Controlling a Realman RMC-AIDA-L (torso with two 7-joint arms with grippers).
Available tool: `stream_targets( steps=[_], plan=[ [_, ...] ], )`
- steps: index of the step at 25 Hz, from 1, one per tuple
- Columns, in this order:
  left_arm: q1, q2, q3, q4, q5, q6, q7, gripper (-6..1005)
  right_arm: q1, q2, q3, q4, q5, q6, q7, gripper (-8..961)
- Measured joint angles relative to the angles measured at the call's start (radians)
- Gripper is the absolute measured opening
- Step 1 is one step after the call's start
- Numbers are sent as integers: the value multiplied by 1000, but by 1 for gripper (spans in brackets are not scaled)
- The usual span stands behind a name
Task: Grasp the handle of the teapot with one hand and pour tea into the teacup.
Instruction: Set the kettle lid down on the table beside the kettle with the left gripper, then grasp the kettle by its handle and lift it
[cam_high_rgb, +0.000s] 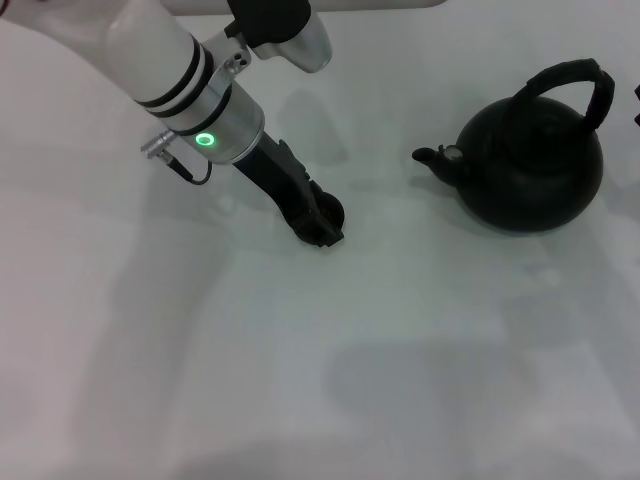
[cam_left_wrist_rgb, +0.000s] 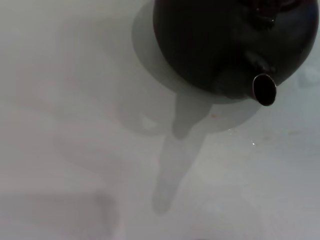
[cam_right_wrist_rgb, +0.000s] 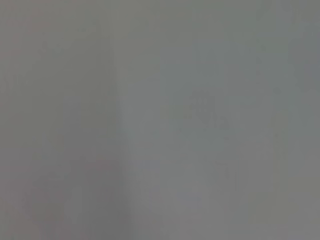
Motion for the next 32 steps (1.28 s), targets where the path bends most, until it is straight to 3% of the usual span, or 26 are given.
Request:
stream_targets(
  steps=[16, 21, 26, 32],
  plan=[
    [-21, 4, 1, -1, -2, -5, -14, 877, 0, 0, 0, 6, 10, 0, 0, 857],
    [-27, 5, 0, -9, -32, -7, -6, 877, 0, 0, 0, 7, 14, 0, 0, 857],
    [-44, 9, 0, -26, -103, 12, 22, 877, 0, -1, 1, 10, 26, 0, -1, 856],
    [-32, 7, 0, -36, -283, 80, 167, 876, 1, -2, 12, 10, 31, 5, -1, 856]
  ],
)
